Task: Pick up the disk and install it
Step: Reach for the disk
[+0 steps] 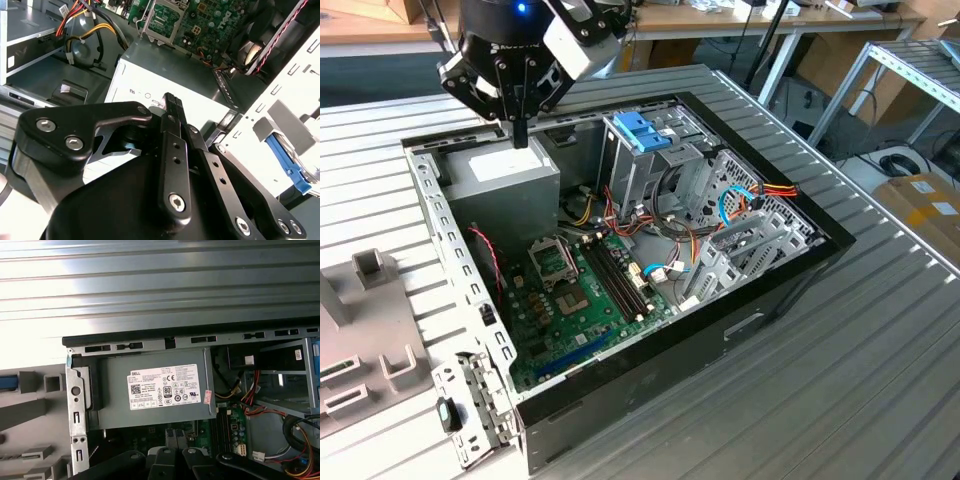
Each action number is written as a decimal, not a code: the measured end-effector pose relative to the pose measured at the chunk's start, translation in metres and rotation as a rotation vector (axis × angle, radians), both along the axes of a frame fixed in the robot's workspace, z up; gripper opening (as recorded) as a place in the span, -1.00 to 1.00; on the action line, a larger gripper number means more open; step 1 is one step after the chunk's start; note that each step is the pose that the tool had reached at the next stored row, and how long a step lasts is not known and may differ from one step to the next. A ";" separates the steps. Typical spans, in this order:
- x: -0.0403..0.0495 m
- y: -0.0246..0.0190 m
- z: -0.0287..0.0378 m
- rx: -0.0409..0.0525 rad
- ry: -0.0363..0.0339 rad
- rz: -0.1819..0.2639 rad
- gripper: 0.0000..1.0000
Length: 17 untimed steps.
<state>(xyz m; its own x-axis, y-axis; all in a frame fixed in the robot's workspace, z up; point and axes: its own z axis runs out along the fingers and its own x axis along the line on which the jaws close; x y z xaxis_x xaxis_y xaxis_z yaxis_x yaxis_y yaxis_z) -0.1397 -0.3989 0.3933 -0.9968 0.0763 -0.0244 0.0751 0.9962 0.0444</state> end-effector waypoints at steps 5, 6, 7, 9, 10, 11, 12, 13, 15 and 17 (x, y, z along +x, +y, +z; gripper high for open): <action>-0.0017 0.0000 0.0000 0.0000 0.0000 0.000 -0.79; -0.0019 0.0000 0.0000 0.0000 0.0000 0.000 -0.79; -0.0022 0.0000 0.0000 0.0000 0.0000 0.000 -0.79; -0.0027 0.0000 0.0000 0.0000 0.0000 0.000 -0.79; -0.0030 0.0000 0.0000 0.0000 0.0000 0.000 -0.79; -0.0033 0.0000 0.0000 0.0000 0.0000 0.000 -0.79; -0.0035 0.0000 0.0000 0.0000 0.0000 0.000 -0.79; -0.0038 0.0000 0.0000 0.0000 0.0000 0.000 -0.79; -0.0043 0.0000 0.0000 0.0000 0.0000 0.000 -0.79; -0.0050 0.0000 0.0000 0.0000 0.0000 0.000 -0.79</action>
